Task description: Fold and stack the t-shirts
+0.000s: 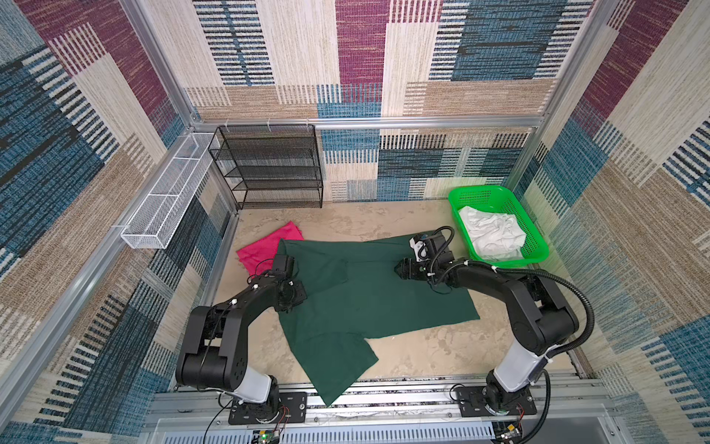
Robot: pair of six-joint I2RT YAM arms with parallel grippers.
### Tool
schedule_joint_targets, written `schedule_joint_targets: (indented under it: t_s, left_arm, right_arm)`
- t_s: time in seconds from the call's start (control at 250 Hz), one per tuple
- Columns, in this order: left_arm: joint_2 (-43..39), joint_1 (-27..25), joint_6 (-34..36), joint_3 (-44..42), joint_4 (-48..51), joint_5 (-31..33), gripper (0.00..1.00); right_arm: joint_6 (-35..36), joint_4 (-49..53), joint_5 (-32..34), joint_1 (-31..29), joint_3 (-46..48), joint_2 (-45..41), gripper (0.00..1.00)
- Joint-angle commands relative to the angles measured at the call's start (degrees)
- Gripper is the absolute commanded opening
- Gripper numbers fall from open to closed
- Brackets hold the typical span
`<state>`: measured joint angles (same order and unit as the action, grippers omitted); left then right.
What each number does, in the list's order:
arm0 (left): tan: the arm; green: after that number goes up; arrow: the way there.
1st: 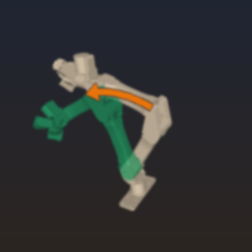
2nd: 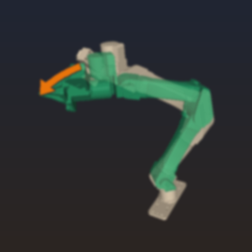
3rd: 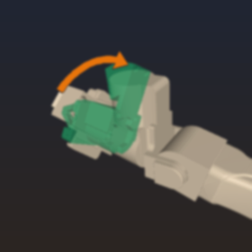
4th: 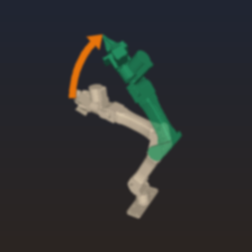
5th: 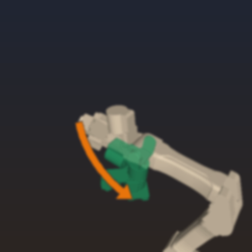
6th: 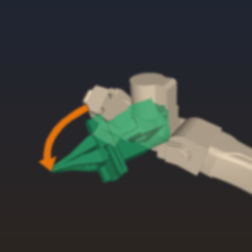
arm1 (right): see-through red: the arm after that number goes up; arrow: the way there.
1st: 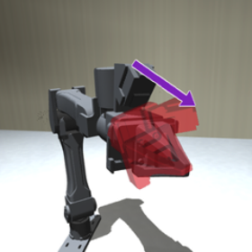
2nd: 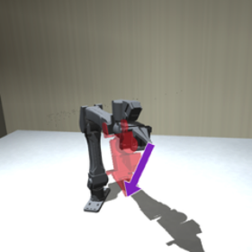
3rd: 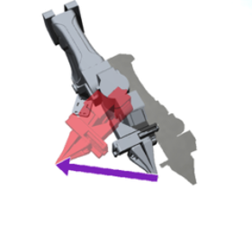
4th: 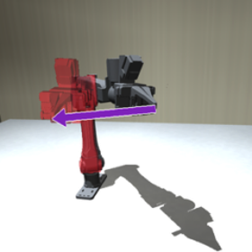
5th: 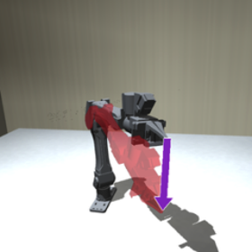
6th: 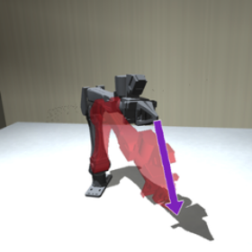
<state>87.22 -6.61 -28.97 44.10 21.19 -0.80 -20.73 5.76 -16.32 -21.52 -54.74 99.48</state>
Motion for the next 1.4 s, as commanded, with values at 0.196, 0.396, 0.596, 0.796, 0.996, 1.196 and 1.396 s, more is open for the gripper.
schedule_joint_targets:
  t_s: [0.196, 0.396, 0.596, 0.796, 0.996, 1.196, 1.396]
  left_arm:
    - [-2.61, 0.02, -0.21, 0.37, 1.11, -0.04, 0.06]
    - [-4.26, -0.03, 0.23, 0.84, 2.12, -0.28, 0.01]
    - [-7.82, -0.18, 0.50, 2.28, 4.70, -2.45, 0.00]
    - [-12.99, -0.42, 0.90, 5.25, 10.82, -3.87, 0.00]
    - [-18.67, -0.75, 0.83, 7.61, 17.16, -5.78, 0.00]
    - [-22.54, -1.45, 0.19, 7.98, 20.79, -7.69, 0.00]
    - [-17.35, -1.76, 0.83, 2.55, 14.00, -5.53, 0.34]
  right_arm:
    - [-0.71, -2.68, -1.59, -0.10, 0.17, 0.80, 0.79]
    - [-1.29, -3.42, -1.75, -0.10, 1.20, 0.98, 0.78]
    - [-2.88, -5.02, -1.44, -0.10, 3.75, 2.09, 0.79]
    - [-4.72, -6.03, -1.17, -0.10, 5.23, 3.26, 0.79]
    - [-5.44, -4.71, -0.33, -0.10, 4.80, 3.04, 0.79]
    - [-6.21, -2.72, 1.23, -0.10, 6.07, 0.26, 0.79]
    - [-6.31, -2.67, 0.22, -0.15, 6.57, -0.57, 0.79]
